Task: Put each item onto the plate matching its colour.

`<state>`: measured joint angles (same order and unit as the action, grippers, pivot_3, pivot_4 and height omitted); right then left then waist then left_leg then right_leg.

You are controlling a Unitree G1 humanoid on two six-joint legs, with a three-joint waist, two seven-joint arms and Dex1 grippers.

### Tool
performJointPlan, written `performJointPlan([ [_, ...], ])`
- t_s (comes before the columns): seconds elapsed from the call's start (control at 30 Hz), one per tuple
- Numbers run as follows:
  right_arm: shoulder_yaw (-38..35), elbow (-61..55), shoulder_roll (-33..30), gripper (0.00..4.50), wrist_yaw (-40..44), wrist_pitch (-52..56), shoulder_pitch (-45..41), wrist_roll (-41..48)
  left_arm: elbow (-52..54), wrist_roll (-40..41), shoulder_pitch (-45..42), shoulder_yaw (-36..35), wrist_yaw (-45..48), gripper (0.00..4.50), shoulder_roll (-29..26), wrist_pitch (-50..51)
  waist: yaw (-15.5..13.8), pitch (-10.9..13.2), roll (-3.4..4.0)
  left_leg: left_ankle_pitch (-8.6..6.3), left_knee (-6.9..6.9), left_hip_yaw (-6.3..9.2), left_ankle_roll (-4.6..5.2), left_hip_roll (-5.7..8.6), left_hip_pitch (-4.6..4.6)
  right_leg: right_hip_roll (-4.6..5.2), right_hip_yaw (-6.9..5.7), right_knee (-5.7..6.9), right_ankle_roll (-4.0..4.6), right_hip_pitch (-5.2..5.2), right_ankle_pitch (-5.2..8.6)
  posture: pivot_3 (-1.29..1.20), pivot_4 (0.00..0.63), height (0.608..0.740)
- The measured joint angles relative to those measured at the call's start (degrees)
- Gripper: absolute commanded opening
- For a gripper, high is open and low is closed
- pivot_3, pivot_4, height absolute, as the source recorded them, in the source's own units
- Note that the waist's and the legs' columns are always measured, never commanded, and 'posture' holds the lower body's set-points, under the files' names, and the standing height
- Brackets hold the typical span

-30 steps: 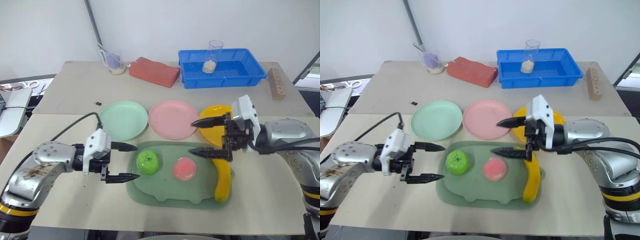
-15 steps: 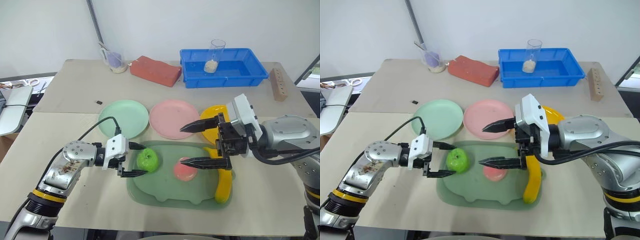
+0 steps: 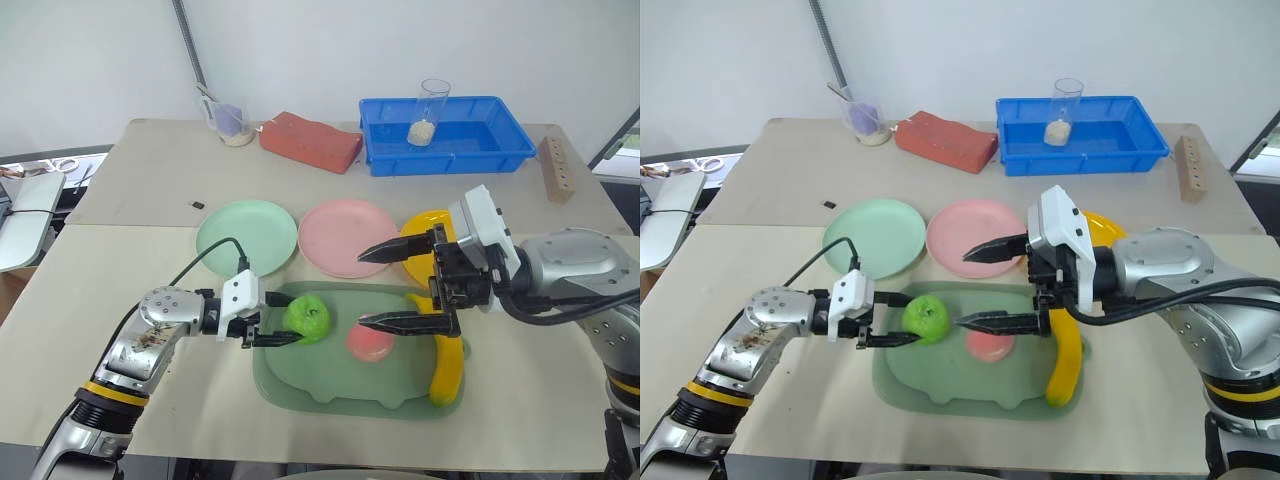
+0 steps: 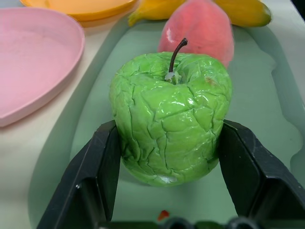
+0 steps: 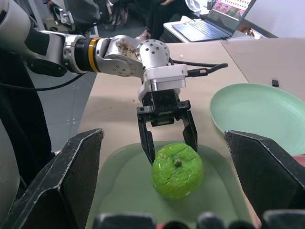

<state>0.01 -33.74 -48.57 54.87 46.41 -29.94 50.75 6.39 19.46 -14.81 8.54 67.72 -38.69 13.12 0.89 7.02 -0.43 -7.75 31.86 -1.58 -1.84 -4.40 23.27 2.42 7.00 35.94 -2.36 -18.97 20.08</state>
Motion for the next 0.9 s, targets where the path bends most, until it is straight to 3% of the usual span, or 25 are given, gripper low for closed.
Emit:
performJointPlan([
  [0.27,4.9,4.8,4.4,4.5,-6.9,0.5,-8.2,-6.9,-8.6,3.0,-10.7,-11.4,-11.1,2.53,0.7,9.8,0.0,0.0,0.06,0.01,0.02,0.02,0.01,0.01,0.0,-0.03,0.0,0.06,-0.03,-0.06,0.0,0.0,0.15,0.74],
  [0.57,8.0,8.6,9.6,4.5,-11.8,2.0,-12.7,-12.2,-23.2,-4.0,-16.0,-11.9,-28.4,2.53,7.0,11.2,-0.4,0.0,0.0,0.01,0.08,0.05,0.01,0.02,0.2,-0.06,-0.03,0.14,-0.11,-0.15,-0.07,0.0,0.15,0.74],
  [0.6,8.0,8.6,9.4,4.5,-11.6,2.0,-12.6,-12.6,-23.8,-4.8,-16.2,-11.9,-29.0,3.3,7.0,10.7,-0.3,0.0,0.01,0.01,0.07,0.05,0.01,0.02,0.17,-0.06,-0.02,0.15,-0.11,-0.15,-0.07,0.0,0.15,0.74],
  [0.67,8.1,8.6,8.7,4.5,-11.2,2.0,-12.0,-13.5,-24.5,-5.0,-16.2,-11.9,-29.2,3.87,7.0,10.6,-0.3,0.0,0.0,0.01,0.06,0.05,0.01,0.02,0.15,-0.06,-0.03,0.15,-0.11,-0.14,-0.07,0.0,0.15,0.74],
  [0.7,8.0,8.6,8.5,4.5,-11.1,2.0,-11.7,-13.8,-24.7,-5.1,-16.2,-11.9,-29.1,4.39,7.0,10.6,-0.3,0.0,0.0,0.01,0.05,0.05,0.01,0.02,0.15,-0.06,-0.03,0.15,-0.11,-0.15,-0.07,0.0,0.15,0.74],
  [0.9,8.0,8.6,7.9,4.5,-10.2,1.8,-10.0,-15.2,-24.4,-4.7,-15.8,-12.0,-27.3,4.45,6.4,10.6,-0.2,0.0,0.0,0.01,0.03,0.05,0.01,0.02,0.16,-0.07,-0.03,0.16,-0.11,-0.12,-0.07,0.0,0.15,0.74],
])
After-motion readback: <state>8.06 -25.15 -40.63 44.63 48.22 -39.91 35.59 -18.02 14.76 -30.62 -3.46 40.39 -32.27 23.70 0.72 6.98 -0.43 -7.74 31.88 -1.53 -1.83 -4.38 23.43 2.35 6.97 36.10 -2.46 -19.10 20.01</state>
